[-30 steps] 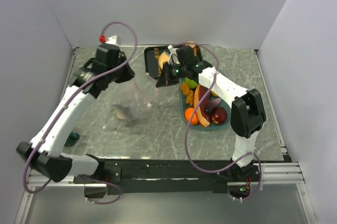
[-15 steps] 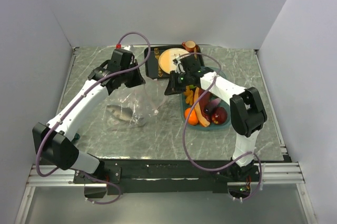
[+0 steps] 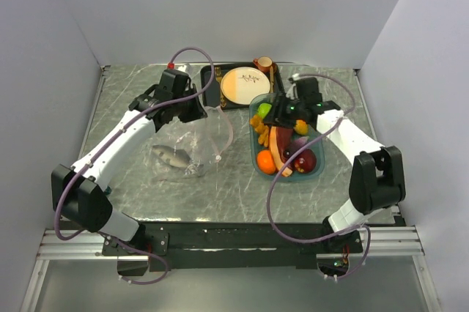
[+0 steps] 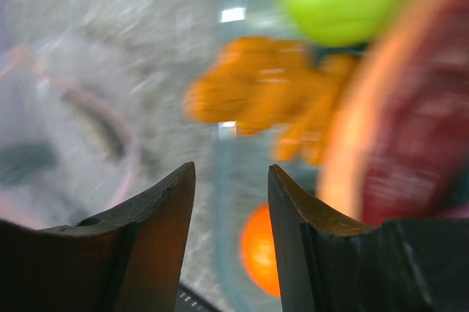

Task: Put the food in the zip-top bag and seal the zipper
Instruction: Adjust the zipper food storage bag at the center of the board, then pick up the fake food from the bin, then place the fake food in the zipper food storage bag.

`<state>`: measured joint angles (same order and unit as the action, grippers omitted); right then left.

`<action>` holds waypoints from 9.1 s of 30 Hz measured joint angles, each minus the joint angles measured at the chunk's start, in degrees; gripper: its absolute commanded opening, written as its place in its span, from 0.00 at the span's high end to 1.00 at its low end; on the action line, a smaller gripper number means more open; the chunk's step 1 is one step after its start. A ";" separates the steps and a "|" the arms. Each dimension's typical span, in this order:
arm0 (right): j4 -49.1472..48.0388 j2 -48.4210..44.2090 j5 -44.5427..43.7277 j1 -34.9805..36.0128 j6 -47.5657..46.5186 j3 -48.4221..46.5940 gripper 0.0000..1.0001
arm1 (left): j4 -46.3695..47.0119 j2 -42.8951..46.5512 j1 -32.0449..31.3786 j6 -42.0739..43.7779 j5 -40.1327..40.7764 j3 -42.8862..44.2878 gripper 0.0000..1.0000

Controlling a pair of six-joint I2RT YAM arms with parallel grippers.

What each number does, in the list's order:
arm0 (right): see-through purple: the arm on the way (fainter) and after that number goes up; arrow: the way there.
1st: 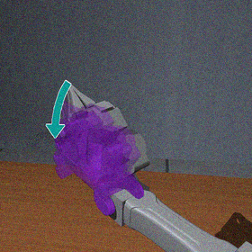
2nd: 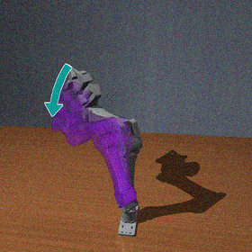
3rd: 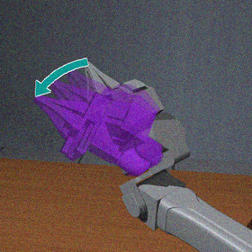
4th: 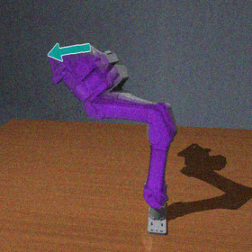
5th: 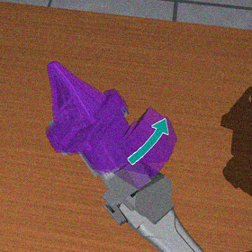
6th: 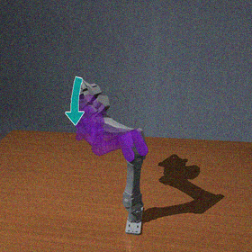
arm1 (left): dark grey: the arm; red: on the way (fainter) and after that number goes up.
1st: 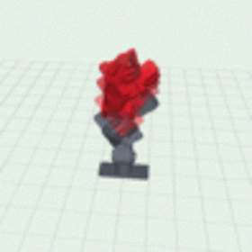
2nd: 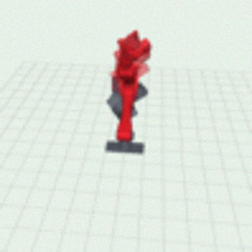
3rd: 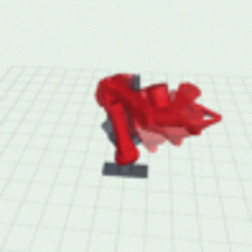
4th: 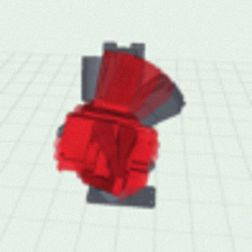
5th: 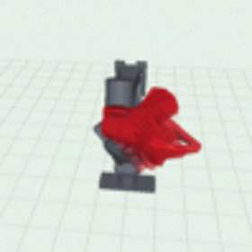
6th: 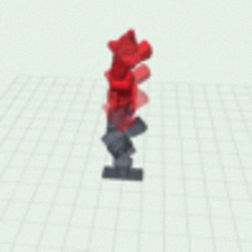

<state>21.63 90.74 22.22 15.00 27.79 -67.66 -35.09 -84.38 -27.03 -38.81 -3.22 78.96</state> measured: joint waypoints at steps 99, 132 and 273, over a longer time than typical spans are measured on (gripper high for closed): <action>-0.04 -5.99 -16.52 -0.02 -3.89 8.11 0.15 | 1.42 -0.66 -0.46 0.26 -1.99 -0.96 0.99; -1.38 -18.88 -0.70 -8.39 -1.81 26.75 0.40 | 1.42 -1.51 -0.61 0.46 -3.19 -0.96 0.99; 16.68 1.09 34.16 10.10 -14.12 -4.35 0.91 | 1.86 0.98 -6.64 6.71 -6.08 -2.84 0.99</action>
<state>38.30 91.83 56.38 25.10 13.67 -72.01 -33.23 -83.40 -33.67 -32.10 -9.30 76.12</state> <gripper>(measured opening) 0.189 0.014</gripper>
